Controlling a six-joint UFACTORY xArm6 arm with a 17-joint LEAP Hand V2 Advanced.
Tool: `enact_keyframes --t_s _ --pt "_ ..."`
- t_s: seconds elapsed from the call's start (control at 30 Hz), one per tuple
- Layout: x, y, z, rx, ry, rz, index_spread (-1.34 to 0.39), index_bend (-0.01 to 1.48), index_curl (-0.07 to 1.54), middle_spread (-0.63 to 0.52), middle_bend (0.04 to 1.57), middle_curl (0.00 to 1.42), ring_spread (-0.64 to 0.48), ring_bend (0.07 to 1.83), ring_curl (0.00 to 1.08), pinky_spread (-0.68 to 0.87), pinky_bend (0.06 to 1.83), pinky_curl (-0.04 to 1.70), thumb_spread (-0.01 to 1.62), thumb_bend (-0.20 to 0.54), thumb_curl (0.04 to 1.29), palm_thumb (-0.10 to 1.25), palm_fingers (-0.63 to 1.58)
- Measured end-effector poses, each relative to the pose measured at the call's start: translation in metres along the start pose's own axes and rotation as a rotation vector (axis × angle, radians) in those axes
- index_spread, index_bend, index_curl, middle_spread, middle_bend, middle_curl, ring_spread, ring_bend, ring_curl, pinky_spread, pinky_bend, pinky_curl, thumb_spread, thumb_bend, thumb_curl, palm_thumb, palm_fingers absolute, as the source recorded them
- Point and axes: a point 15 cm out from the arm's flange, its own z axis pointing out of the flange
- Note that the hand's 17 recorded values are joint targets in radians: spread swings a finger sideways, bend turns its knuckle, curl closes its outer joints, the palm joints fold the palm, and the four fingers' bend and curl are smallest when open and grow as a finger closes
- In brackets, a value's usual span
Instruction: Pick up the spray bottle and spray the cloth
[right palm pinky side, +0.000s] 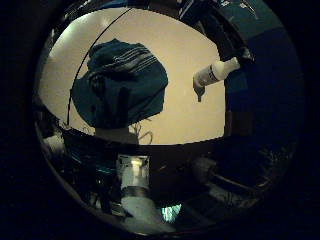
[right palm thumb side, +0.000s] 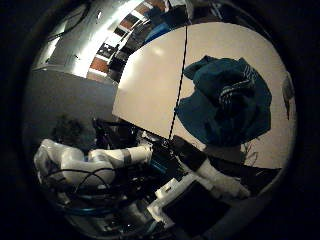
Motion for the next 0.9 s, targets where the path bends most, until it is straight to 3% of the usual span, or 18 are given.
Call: enact_keyframes --t_s 0.23,0.6,0.9 --pt "0.033 -0.005 -0.018 0.073 0.023 0.108 -0.39 0.17 0.31 0.05 0.19 0.31 0.21 0.2 0.23 0.4 0.52 0.13 1.03 -0.029 0.31 0.56 0.09" --pt "0.084 -0.018 -0.056 0.276 -0.075 0.342 -0.38 0.18 0.32 0.05 0.19 0.31 0.22 0.2 0.25 0.41 0.56 0.12 1.04 -0.025 0.31 0.56 0.13" --pt "0.149 -0.014 -0.098 0.508 -0.092 0.484 -0.35 0.18 0.32 0.05 0.19 0.3 0.22 0.22 0.26 0.41 0.6 0.11 1.04 -0.022 0.33 0.58 0.2"
